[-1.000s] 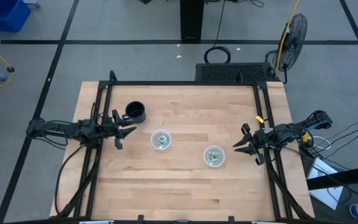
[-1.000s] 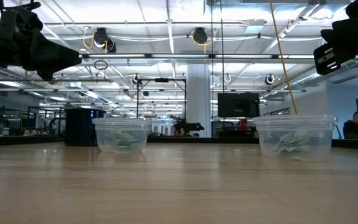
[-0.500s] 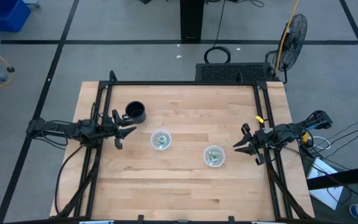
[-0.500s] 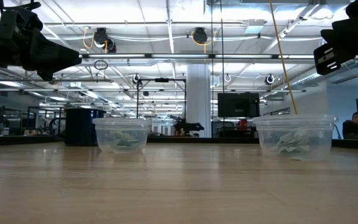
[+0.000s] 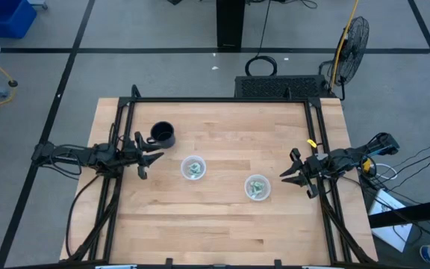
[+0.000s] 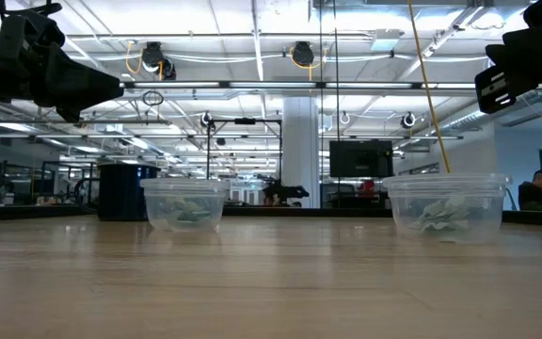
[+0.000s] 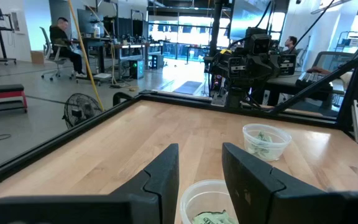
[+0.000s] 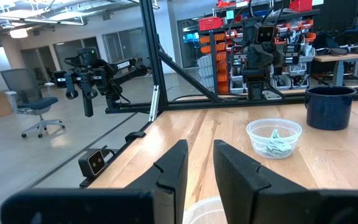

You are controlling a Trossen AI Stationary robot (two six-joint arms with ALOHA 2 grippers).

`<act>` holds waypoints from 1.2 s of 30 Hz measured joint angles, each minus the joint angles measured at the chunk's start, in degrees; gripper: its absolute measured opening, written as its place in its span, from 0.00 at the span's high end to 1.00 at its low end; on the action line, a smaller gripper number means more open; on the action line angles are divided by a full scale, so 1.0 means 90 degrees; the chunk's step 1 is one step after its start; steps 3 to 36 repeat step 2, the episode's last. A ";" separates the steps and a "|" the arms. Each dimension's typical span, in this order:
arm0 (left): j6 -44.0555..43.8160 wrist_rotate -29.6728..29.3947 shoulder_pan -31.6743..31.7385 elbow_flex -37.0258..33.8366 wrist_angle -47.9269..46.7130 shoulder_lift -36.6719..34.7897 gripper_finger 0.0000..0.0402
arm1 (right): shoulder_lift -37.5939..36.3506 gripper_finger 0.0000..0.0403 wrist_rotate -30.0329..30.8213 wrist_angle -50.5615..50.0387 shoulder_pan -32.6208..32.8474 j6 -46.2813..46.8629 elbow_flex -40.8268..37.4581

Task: Pick and place Stevia / Truvia into bins
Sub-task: Return to Home Position

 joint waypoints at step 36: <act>0.0000 -0.0001 -0.0001 0.0000 0.0000 0.0000 0.68 | -0.0002 0.82 0.0000 0.0000 -0.0002 -0.0002 0.0000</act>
